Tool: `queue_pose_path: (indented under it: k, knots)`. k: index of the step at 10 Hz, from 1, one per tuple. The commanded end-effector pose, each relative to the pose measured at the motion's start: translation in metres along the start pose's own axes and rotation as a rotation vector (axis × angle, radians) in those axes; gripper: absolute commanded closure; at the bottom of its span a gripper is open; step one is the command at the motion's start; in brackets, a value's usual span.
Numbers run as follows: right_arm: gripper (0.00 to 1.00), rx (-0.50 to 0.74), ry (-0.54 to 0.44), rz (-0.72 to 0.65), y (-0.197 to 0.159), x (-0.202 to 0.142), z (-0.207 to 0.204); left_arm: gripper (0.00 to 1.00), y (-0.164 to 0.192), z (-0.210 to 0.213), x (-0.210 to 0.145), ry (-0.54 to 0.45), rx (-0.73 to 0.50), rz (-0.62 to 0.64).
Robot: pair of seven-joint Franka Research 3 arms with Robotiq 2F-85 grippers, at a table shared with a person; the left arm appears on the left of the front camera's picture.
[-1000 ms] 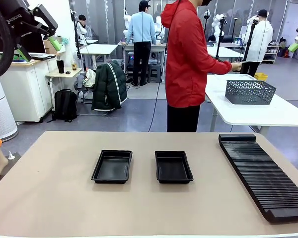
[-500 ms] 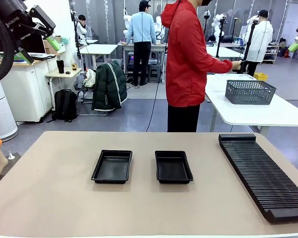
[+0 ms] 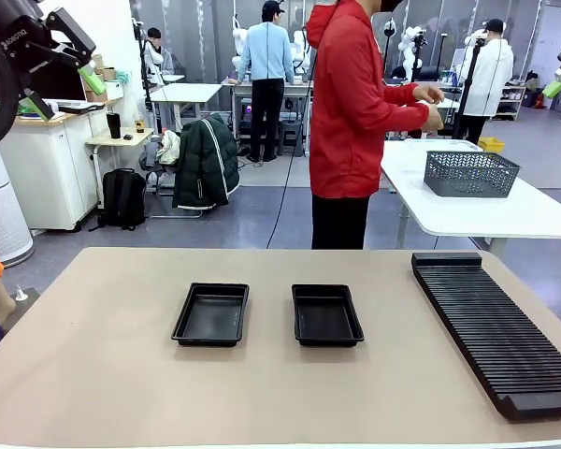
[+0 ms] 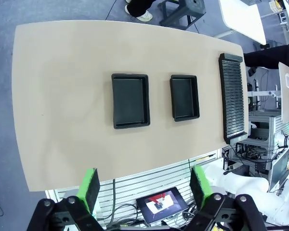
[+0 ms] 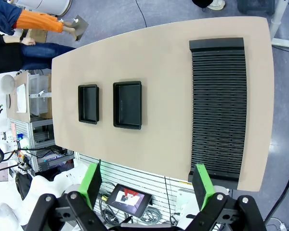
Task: Inspect and transfer BCBs to ESD trays.
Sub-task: Pick up the Blank PCB from the PCB Rack and place it in the left ESD tray.
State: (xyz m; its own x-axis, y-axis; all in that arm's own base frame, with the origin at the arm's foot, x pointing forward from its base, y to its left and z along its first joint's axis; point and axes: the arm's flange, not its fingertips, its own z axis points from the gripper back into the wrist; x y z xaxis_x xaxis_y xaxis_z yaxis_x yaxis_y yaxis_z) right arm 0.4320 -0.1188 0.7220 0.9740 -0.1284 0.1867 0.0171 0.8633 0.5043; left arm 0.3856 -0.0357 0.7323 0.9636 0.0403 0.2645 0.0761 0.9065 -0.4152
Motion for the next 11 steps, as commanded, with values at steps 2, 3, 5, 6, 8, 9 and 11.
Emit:
queue_pose_path:
  k: [2, 3, 5, 6, 8, 9, 11]
  knots:
    - [0.0, 0.006, 0.001, 0.001, -0.0004, -0.0016, -0.0011, 0.0, -0.0017, -0.0016, 0.0003, -0.003, -0.002, -0.004]
    - [0.0, 0.006, 0.001, 0.001, -0.0004, -0.0016, -0.0011, 0.0, -0.0017, -0.0016, 0.0003, -0.003, -0.002, -0.004]
    - [0.0, 0.006, 0.001, 0.001, -0.0004, -0.0016, -0.0011, 0.0, -0.0017, -0.0016, 0.0003, -0.003, -0.002, -0.004]
    - [0.0, 0.006, 0.001, 0.001, -0.0004, -0.0016, -0.0011, 0.0, -0.0017, -0.0016, 0.0003, -0.003, -0.002, -0.004]
    - [0.0, 0.006, 0.001, 0.001, -0.0004, -0.0016, -0.0011, 0.0, -0.0017, -0.0016, 0.0003, -0.003, -0.002, -0.004]
    - [0.0, 0.006, 0.001, 0.001, -0.0004, -0.0016, -0.0011, 0.0, -0.0017, -0.0016, 0.0003, -0.003, -0.002, -0.004]
    - [0.0, 0.006, 0.001, 0.001, -0.0004, -0.0016, -0.0011, 0.0, -0.0017, -0.0016, 0.0003, -0.003, -0.002, -0.004]
